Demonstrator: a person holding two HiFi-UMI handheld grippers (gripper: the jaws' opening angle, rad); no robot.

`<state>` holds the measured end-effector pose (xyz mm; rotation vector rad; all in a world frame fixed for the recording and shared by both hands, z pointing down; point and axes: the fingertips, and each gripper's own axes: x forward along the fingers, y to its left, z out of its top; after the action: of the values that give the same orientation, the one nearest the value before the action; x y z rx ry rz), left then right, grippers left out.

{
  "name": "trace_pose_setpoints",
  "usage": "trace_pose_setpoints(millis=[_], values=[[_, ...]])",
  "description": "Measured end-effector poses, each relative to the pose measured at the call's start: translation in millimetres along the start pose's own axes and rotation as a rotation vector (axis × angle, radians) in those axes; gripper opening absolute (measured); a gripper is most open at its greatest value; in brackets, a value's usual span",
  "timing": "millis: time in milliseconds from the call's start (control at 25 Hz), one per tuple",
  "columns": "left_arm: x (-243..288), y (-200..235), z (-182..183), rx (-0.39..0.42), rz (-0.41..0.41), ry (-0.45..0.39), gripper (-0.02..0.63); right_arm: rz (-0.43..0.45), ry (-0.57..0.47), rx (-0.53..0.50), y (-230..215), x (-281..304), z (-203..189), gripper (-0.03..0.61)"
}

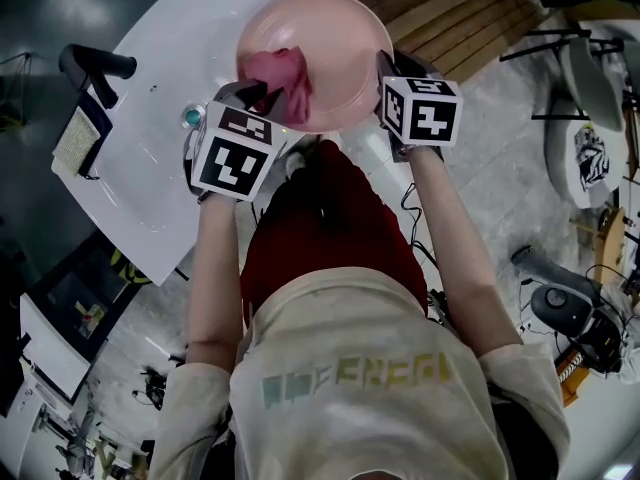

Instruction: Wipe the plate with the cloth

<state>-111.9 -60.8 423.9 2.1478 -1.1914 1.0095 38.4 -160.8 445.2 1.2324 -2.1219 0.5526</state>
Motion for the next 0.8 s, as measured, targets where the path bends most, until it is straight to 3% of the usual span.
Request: trace_pose_setpoints(millis=[480,800], values=[[-13.5,33.0,5.3,-0.031,0.09,-0.043,0.06,-0.001,-0.01,-0.002,0.9,-1.0,-0.5,0.072],[-26.5,50.6,27.0,-0.029,0.225,-0.159,0.06,0.01,-0.039,-0.002,-0.2,-2.5,-0.4,0.072]])
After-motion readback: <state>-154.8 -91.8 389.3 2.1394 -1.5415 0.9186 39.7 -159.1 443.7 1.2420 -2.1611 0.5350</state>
